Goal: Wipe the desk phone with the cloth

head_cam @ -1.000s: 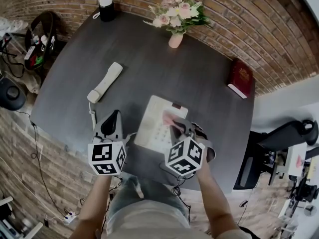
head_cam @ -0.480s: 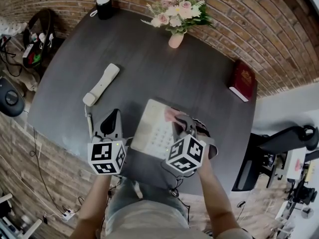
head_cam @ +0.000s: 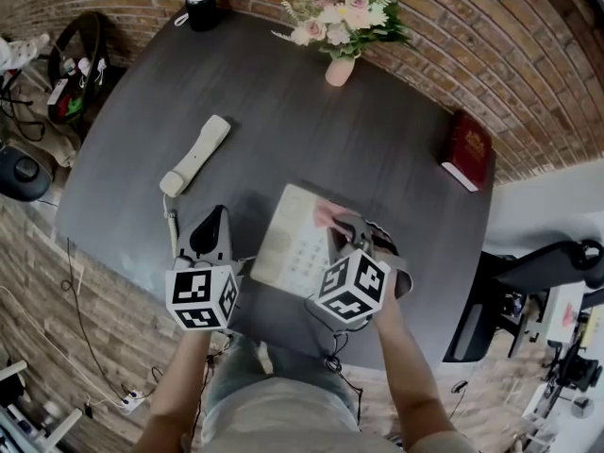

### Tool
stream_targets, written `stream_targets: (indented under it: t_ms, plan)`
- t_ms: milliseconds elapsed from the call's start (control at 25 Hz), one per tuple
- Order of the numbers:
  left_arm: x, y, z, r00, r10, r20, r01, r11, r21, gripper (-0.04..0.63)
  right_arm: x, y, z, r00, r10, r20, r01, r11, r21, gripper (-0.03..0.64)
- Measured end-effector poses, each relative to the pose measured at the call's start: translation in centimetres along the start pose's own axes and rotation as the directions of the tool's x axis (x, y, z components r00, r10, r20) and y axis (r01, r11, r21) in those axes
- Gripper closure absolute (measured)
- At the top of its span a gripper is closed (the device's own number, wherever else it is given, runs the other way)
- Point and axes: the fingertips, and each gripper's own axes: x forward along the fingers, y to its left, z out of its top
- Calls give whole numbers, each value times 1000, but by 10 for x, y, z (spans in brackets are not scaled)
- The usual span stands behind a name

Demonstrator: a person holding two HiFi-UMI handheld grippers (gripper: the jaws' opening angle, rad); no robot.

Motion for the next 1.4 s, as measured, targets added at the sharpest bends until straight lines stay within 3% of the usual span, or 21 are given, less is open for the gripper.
stream_targets:
  t_ms: [1400]
  plan:
    - [-27,3,-15,1000,4,-24,-4,1000,11,592,-8,36,-10,1000,30,-7,-30,999,25,595]
